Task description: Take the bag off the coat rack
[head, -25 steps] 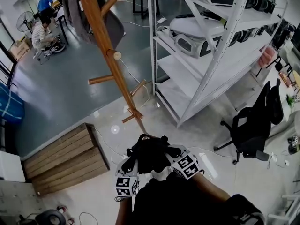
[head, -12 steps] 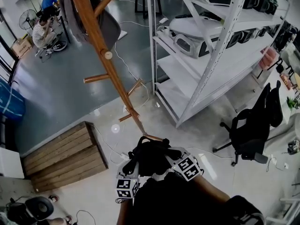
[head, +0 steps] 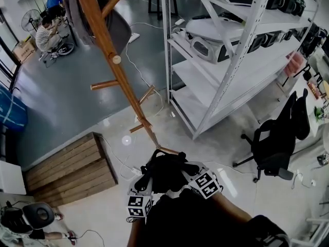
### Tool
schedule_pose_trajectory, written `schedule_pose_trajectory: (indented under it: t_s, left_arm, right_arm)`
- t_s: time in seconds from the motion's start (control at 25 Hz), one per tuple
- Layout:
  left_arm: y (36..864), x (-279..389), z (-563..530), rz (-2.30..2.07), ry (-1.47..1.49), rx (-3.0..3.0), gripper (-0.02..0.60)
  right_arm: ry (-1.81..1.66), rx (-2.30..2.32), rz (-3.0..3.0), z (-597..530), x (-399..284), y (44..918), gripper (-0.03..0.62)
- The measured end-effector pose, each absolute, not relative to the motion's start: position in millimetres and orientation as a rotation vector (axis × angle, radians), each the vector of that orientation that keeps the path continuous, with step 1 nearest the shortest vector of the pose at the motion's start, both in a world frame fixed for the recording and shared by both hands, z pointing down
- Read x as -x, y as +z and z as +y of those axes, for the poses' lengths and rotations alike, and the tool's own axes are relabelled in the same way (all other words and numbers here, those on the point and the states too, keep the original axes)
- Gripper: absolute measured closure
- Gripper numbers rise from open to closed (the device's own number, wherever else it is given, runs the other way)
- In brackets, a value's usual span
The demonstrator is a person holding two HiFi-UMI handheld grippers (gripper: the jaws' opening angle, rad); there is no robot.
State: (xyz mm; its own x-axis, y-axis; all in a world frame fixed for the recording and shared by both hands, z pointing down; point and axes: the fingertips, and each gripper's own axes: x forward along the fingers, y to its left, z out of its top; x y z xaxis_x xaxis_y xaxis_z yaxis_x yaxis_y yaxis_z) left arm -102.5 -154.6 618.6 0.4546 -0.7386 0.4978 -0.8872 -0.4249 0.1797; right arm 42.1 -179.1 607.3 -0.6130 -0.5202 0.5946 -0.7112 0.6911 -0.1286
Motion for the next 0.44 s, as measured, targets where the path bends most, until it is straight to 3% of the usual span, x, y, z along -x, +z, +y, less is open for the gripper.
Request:
schedule_pose_trajectory:
  t_s: [0.44]
  left_arm:
    - [619.2,101.3,-158.7,-1.363,0.495,-2.293,0.492]
  right_arm:
    - [0.485,-0.937,-2.376,-183.4,-43.1,609.0,0.531]
